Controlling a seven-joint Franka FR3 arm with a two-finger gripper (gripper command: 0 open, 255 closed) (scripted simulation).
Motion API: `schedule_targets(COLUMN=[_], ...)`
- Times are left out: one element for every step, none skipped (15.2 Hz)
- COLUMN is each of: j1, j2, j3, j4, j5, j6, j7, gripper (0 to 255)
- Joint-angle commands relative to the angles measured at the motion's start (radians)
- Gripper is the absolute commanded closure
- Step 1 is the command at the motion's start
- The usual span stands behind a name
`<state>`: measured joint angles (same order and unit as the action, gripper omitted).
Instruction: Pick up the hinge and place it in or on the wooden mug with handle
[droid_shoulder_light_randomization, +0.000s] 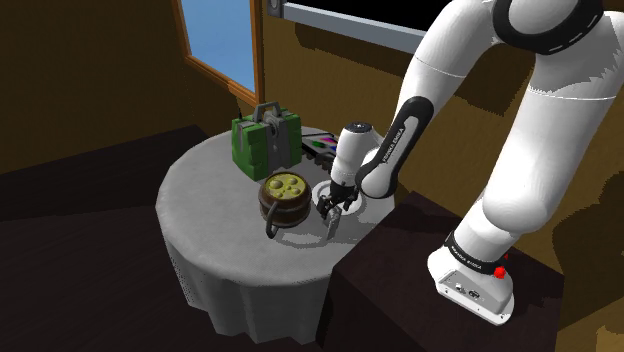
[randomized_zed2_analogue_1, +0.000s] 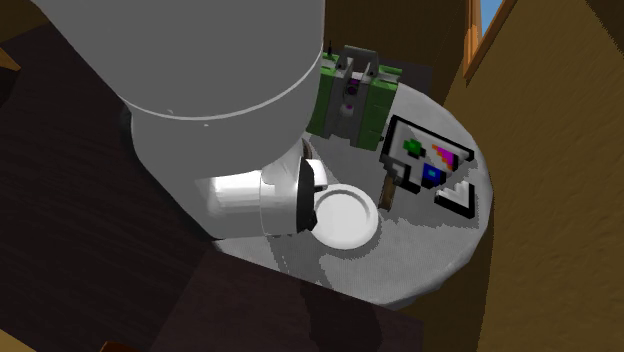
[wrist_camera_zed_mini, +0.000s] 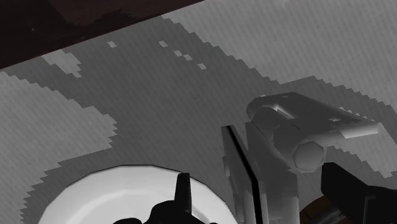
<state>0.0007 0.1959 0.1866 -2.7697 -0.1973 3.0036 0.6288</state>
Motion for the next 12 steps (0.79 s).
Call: schedule_targets(j1=[0.0,0.0,0.0,0.0,0.0,0.0,0.0,0.001,0.001,0.002,0.0,-0.015], j2=[0.001,0.001,0.001,0.001,0.0,0.001,0.001,0.002,0.001,0.002,0.001,-0.019], j3=[-0.001,0.0,-0.001,0.0,0.0,-0.001,-0.001,-0.002,-0.001,-0.002,0.0,0.02], j4=[0.0,0.0,0.0,0.0,0.0,0.001,0.0,0.001,0.0,0.0,0.0,-0.004], j5=[-0.001,0.0,0.0,0.0,0.0,-0.001,-0.001,-0.002,-0.001,-0.002,-0.001,0.019], j6=[0.0,0.0,0.0,0.0,0.0,0.0,0.001,0.001,0.001,0.001,0.0,-0.015], j7=[0.0,0.0,0.0,0.0,0.0,0.0,0.0,0.001,0.001,0.002,0.0,-0.015], gripper=[0,255,255,255,255,255,255,255,255,255,255,255])
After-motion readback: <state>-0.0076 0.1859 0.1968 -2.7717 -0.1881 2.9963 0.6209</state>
